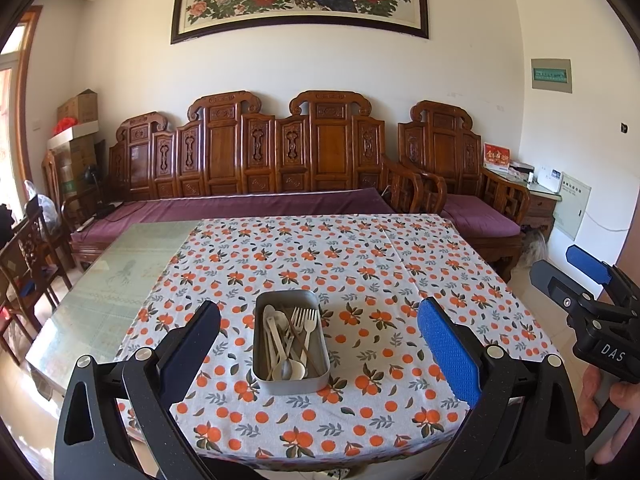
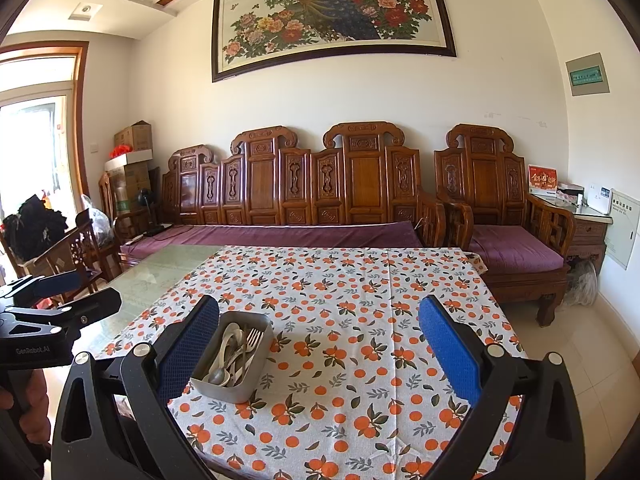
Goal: Organize utensils
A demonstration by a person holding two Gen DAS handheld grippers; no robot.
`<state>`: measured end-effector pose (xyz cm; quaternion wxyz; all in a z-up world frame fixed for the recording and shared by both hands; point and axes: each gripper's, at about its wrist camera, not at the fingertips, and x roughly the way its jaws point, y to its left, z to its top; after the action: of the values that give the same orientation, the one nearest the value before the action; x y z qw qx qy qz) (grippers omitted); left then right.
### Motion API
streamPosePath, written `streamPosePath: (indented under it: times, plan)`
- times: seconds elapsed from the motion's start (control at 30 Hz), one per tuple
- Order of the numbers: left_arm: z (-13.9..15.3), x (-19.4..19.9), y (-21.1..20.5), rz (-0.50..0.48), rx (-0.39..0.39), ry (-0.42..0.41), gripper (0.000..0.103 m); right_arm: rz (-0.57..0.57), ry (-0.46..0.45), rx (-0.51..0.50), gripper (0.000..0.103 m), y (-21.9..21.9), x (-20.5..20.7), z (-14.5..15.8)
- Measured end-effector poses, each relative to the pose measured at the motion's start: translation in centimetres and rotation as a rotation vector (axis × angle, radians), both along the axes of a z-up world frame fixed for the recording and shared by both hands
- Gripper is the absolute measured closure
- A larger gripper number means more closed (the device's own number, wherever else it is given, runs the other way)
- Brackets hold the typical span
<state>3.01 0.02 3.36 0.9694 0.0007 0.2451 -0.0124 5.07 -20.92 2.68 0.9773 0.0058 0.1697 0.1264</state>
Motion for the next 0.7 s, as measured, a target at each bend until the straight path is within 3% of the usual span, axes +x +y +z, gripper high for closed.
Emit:
streamPosePath:
  times: [0.7]
  plan:
    - [0.68,-0.57,-0.06,0.0,0.0,-0.017,0.008,0.002,-0.003,0.005,0.002,0.18,-0.03,-0.24]
